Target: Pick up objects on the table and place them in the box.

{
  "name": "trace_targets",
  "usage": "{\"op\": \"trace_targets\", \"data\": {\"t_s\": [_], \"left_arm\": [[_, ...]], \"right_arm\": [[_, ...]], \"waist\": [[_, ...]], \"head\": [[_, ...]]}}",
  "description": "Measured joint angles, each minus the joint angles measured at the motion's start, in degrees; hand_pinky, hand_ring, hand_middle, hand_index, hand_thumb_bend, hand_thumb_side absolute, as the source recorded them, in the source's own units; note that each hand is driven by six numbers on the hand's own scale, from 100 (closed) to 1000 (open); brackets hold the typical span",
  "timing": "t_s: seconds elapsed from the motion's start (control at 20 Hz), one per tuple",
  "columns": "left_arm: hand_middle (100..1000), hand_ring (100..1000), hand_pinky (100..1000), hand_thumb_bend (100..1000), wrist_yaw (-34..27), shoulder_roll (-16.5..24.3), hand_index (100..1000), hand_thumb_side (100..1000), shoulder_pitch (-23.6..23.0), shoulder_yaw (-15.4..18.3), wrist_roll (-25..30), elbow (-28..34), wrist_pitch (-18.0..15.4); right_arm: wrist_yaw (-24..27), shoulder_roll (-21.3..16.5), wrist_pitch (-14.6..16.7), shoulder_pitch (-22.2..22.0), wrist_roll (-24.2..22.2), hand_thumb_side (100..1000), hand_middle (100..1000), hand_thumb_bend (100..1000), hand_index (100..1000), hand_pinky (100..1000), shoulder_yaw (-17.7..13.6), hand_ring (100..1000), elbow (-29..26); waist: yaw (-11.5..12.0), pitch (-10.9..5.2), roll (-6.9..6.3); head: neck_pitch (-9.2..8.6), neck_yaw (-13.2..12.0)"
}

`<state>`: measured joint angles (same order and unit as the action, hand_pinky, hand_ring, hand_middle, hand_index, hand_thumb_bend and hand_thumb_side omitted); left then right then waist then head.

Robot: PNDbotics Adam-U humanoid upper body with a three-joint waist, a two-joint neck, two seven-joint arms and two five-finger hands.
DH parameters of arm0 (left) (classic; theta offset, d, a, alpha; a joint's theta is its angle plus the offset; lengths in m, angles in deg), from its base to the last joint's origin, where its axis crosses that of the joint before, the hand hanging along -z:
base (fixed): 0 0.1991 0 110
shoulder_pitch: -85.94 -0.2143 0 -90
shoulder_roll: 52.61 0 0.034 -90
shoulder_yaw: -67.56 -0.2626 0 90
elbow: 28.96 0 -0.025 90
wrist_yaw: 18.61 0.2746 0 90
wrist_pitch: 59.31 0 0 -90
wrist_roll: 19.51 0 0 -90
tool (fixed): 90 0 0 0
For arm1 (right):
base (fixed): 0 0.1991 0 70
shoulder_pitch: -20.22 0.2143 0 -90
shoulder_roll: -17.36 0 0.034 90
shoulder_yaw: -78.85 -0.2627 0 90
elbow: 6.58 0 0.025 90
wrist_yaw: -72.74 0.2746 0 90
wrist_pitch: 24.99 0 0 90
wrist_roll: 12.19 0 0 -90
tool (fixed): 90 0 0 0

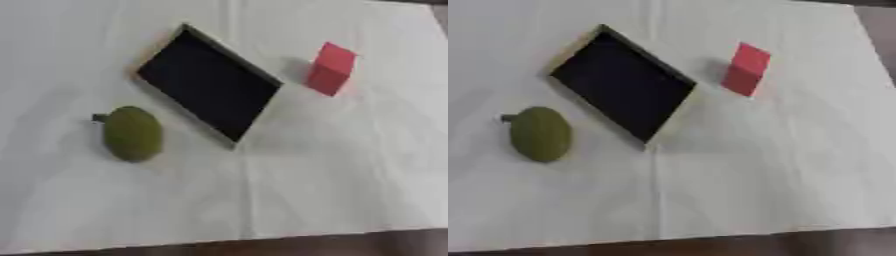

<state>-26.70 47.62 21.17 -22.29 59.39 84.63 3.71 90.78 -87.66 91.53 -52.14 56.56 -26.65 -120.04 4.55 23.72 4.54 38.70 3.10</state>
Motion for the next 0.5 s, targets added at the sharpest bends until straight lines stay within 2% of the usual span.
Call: {"op": "trace_targets", "data": {"t_s": [0.35,0.5], "left_arm": [[737,762,752,100,-0.12,-0.01,839,606,0.0,0.0,0.09,0.0,0.08],[737,762,752,100,-0.14,-0.01,839,611,-0.03,0.0,0.12,0.0,0.08]], "right_arm": [[-0.05,-0.3,0.31,0.07,-0.09,470,691,100,804,996,0.05,982,0.0],[-1.29,-2.94,1.26,0.83,0.14,470,707,100,814,972,0.86,981,0.02]], "waist": [[-0.13,0.0,0.0],[-0.16,-0.02,0.05]], "head": [[-0.02,0.04],[-0.01,0.09]]}}
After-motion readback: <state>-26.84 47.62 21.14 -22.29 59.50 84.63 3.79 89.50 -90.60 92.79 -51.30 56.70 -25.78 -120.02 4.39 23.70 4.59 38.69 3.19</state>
